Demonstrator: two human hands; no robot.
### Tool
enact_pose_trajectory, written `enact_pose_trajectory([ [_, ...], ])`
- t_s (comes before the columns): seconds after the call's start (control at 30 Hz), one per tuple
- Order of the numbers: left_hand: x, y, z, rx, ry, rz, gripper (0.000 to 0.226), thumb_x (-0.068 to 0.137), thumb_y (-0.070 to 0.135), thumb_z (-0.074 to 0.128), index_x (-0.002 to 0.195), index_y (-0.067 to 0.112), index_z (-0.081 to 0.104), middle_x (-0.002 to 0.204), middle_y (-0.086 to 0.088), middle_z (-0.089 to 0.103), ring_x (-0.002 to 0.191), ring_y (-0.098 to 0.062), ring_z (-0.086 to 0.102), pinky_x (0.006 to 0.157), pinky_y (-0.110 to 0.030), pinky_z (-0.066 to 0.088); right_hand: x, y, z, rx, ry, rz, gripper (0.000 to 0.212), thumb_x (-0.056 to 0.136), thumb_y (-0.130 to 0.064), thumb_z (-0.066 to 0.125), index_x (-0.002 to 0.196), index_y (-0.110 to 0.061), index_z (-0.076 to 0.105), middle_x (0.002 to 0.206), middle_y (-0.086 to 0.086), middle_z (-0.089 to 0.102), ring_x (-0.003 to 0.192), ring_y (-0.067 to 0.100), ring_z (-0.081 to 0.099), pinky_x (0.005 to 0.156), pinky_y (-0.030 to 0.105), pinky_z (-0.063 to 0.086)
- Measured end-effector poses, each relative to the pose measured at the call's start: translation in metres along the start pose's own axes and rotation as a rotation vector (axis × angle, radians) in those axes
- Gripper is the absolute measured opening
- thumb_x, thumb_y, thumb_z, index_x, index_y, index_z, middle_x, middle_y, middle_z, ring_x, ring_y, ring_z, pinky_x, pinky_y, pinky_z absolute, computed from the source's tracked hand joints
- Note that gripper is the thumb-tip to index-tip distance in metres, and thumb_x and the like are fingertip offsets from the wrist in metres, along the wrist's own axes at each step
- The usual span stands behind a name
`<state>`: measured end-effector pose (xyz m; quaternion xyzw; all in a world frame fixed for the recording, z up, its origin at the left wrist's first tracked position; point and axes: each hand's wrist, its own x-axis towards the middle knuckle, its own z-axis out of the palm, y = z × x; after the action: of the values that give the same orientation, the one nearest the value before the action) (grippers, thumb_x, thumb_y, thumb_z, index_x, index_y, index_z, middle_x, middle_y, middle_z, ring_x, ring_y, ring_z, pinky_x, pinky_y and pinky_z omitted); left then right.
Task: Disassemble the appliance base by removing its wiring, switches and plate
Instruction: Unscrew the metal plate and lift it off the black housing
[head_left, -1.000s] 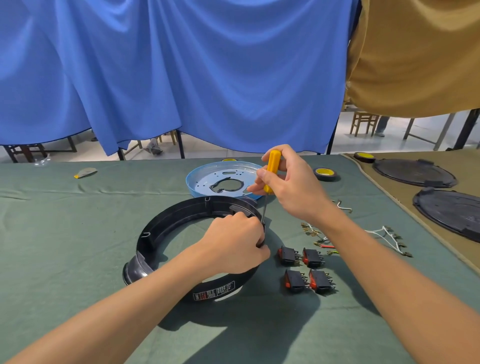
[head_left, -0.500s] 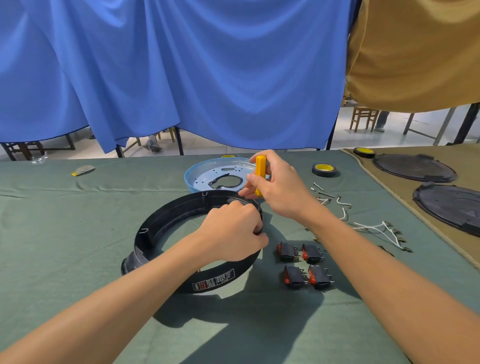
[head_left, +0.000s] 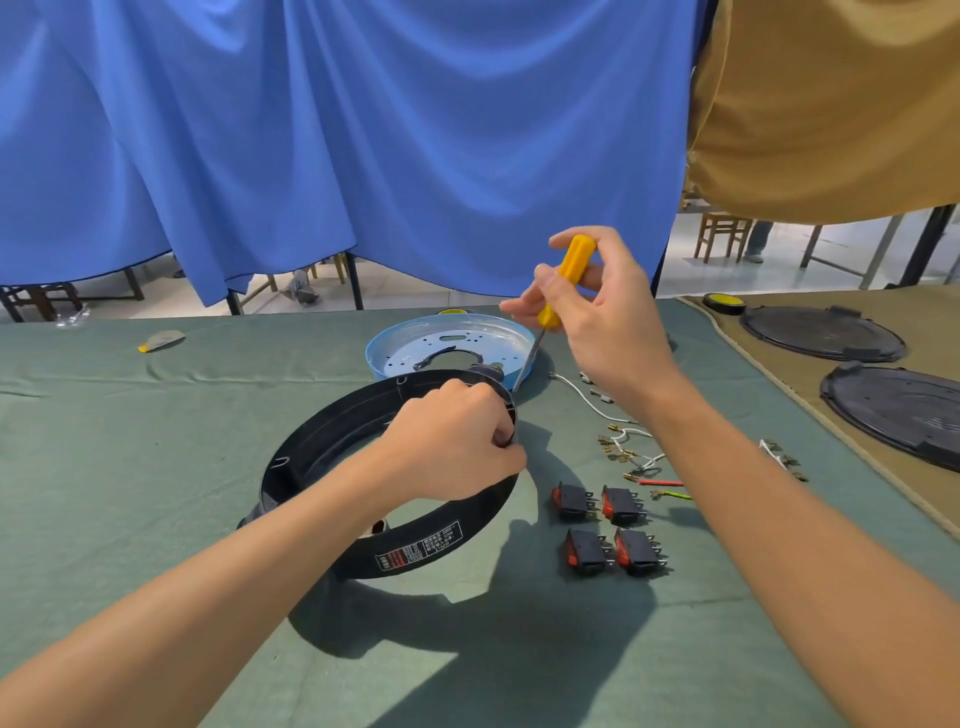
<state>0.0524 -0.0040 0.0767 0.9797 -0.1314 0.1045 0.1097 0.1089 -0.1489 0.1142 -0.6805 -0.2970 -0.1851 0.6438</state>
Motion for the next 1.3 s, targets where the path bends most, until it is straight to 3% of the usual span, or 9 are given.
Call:
enact_pose_trajectory([
  [0.13, -0.003, 0.004, 0.002, 0.034, -0.028, 0.020, 0.039, 0.084, 0.037, 0.057, 0.057, 0.010, 0.051, 0.059, -0.001, 0.050, 0.068, -0.028, 0.052, 0.056, -0.032, 0.042, -0.005, 0.010, 0.010, -0.065, -0.080, 0.048, 0.018, 0.098, -0.012, 0.054, 0.114, -0.012, 0.047, 0.087, 0.011, 0.069, 0.075, 0.009, 0.072, 0.066, 0.019, 0.056],
  [0.3, -0.004, 0.003, 0.002, 0.067, -0.029, 0.023, 0.042, 0.084, 0.038, 0.058, 0.051, 0.015, 0.044, 0.058, 0.003, 0.047, 0.065, -0.025, 0.048, 0.053, -0.029, 0.035, -0.014, 0.026, 0.022, -0.231, -0.212, 0.059, 0.015, 0.098, -0.018, 0.054, 0.111, -0.014, 0.047, 0.085, 0.001, 0.070, 0.075, 0.002, 0.071, 0.071, 0.017, 0.055],
  [0.4, -0.006, 0.003, 0.007, 0.113, -0.051, 0.054, 0.041, 0.084, 0.038, 0.057, 0.052, 0.016, 0.044, 0.059, 0.004, 0.049, 0.069, -0.027, 0.051, 0.052, -0.028, 0.033, -0.013, 0.028, 0.023, -0.369, -0.305, 0.081, 0.014, 0.099, -0.022, 0.053, 0.107, -0.012, 0.048, 0.087, -0.002, 0.070, 0.078, -0.001, 0.068, 0.067, 0.011, 0.046],
  [0.57, -0.009, 0.005, 0.020, 0.145, -0.031, 0.093, 0.038, 0.084, 0.037, 0.055, 0.055, 0.014, 0.046, 0.060, 0.004, 0.047, 0.068, -0.030, 0.052, 0.049, -0.026, 0.027, -0.010, 0.025, 0.018, -0.417, -0.452, 0.166, 0.018, 0.101, -0.019, 0.047, 0.117, -0.011, 0.047, 0.091, 0.001, 0.073, 0.086, 0.005, 0.064, 0.077, 0.023, 0.050],
  [0.67, -0.007, 0.004, 0.019, 0.119, 0.002, 0.072, 0.040, 0.084, 0.036, 0.055, 0.053, 0.015, 0.041, 0.061, 0.002, 0.047, 0.069, -0.032, 0.051, 0.049, -0.027, 0.026, -0.006, 0.022, 0.016, -0.370, -0.362, 0.117, 0.015, 0.100, -0.020, 0.048, 0.114, -0.016, 0.049, 0.088, -0.005, 0.073, 0.085, 0.001, 0.065, 0.070, 0.014, 0.049],
  [0.83, -0.003, 0.002, 0.004, 0.021, -0.002, 0.018, 0.039, 0.085, 0.034, 0.057, 0.051, 0.021, 0.043, 0.059, 0.004, 0.049, 0.065, -0.022, 0.050, 0.054, -0.029, 0.035, -0.017, 0.033, 0.024, -0.521, -0.493, 0.183, 0.015, 0.101, -0.025, 0.048, 0.105, -0.011, 0.047, 0.098, 0.005, 0.063, 0.083, 0.015, 0.059, 0.071, 0.034, 0.044],
  [0.9, 0.000, 0.001, -0.005, -0.047, 0.000, 0.000, 0.037, 0.084, 0.031, 0.059, 0.051, 0.022, 0.045, 0.057, 0.006, 0.050, 0.063, -0.019, 0.049, 0.056, -0.031, 0.038, -0.018, 0.033, 0.027, -0.533, -0.459, 0.143, 0.017, 0.100, -0.027, 0.048, 0.102, -0.010, 0.047, 0.096, 0.009, 0.060, 0.083, 0.022, 0.056, 0.069, 0.034, 0.042],
  [1.1, -0.002, 0.003, -0.008, -0.046, 0.000, 0.001, 0.045, 0.085, 0.036, 0.059, 0.047, 0.020, 0.042, 0.057, 0.006, 0.044, 0.062, -0.016, 0.042, 0.054, -0.030, 0.029, -0.012, 0.007, 0.022, -0.385, -0.268, 0.021, 0.012, 0.098, -0.026, 0.054, 0.106, -0.018, 0.049, 0.094, -0.001, 0.068, 0.082, 0.000, 0.065, 0.066, 0.014, 0.051],
  [1.3, -0.006, 0.001, -0.005, -0.053, -0.008, 0.004, 0.045, 0.083, 0.031, 0.060, 0.047, 0.015, 0.038, 0.054, 0.001, 0.038, 0.062, -0.026, 0.037, 0.055, -0.032, 0.036, -0.010, -0.008, 0.017, -0.149, 0.011, -0.068, 0.013, 0.099, -0.023, 0.054, 0.104, -0.011, 0.052, 0.086, 0.005, 0.073, 0.084, 0.003, 0.071, 0.076, 0.024, 0.055],
])
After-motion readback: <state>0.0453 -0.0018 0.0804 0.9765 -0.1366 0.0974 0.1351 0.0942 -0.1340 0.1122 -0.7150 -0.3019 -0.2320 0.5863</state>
